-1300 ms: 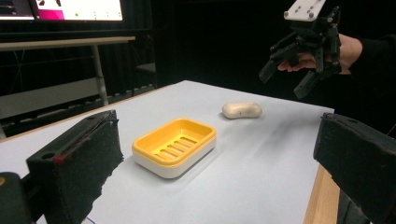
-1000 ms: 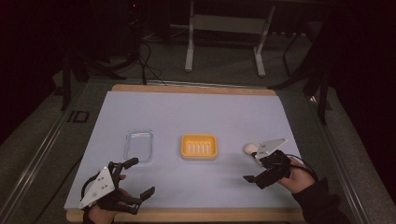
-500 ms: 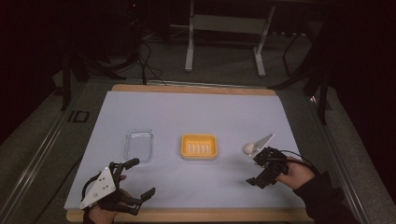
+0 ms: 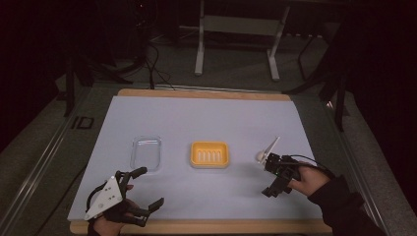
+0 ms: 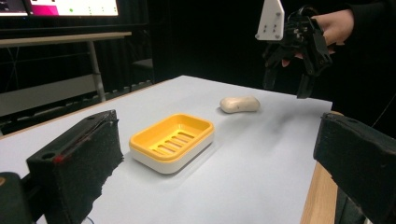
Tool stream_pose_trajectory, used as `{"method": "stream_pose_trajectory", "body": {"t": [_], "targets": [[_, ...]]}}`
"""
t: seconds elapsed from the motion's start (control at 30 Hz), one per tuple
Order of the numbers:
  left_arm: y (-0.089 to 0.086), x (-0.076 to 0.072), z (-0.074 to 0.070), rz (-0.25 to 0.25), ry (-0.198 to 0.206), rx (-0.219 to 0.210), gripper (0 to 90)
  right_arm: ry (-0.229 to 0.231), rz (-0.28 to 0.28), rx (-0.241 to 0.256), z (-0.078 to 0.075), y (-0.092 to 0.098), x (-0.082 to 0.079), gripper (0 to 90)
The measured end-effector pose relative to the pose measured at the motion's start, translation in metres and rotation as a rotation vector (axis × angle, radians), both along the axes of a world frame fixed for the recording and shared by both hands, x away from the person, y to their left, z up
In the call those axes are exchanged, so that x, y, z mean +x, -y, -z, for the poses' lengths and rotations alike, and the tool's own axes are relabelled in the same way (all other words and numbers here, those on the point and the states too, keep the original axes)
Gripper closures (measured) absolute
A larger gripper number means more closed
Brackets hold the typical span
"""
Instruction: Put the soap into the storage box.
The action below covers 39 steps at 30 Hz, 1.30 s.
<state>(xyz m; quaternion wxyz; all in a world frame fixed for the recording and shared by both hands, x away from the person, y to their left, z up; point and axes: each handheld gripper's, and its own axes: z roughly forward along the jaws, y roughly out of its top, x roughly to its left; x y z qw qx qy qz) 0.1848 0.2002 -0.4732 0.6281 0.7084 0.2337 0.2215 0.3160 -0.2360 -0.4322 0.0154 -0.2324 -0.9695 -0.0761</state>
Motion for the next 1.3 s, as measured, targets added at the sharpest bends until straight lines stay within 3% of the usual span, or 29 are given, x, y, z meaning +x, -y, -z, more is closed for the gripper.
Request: {"method": "stream_pose_trajectory", "body": {"t": [0.13, 0.27, 0.57, 0.8, 0.97, 1.1, 1.3], "targets": [[0.000, 0.000, 0.000, 0.000, 0.000, 0.004, 1.1, -0.026, -0.012, -0.056, 0.003, -0.003, 0.001, 13.7], [0.000, 0.000, 0.000, 0.000, 0.000, 0.003, 1.1, -0.034, -0.016, -0.080, 0.004, -0.005, 0.003, 13.5], [0.001, 0.000, 0.001, 0.005, 0.000, 0.010, 1.1, -0.100, -0.014, -0.173, 0.005, -0.010, 0.014, 13.6], [0.001, -0.001, 0.001, 0.009, -0.004, 0.008, 1.1, -0.081, 0.000, -0.153, 0.005, -0.009, 0.020, 13.6], [0.002, -0.001, 0.001, 0.010, -0.007, 0.011, 1.1, -0.056, 0.021, -0.069, 0.002, -0.003, 0.026, 13.5], [0.002, -0.001, 0.001, 0.012, -0.009, 0.011, 1.1, -0.050, 0.058, -0.040, 0.001, 0.004, 0.032, 13.6], [0.002, 0.000, 0.001, 0.012, -0.007, 0.017, 1.1, -0.029, 0.085, -0.039, 0.004, 0.010, 0.038, 13.6]]}}
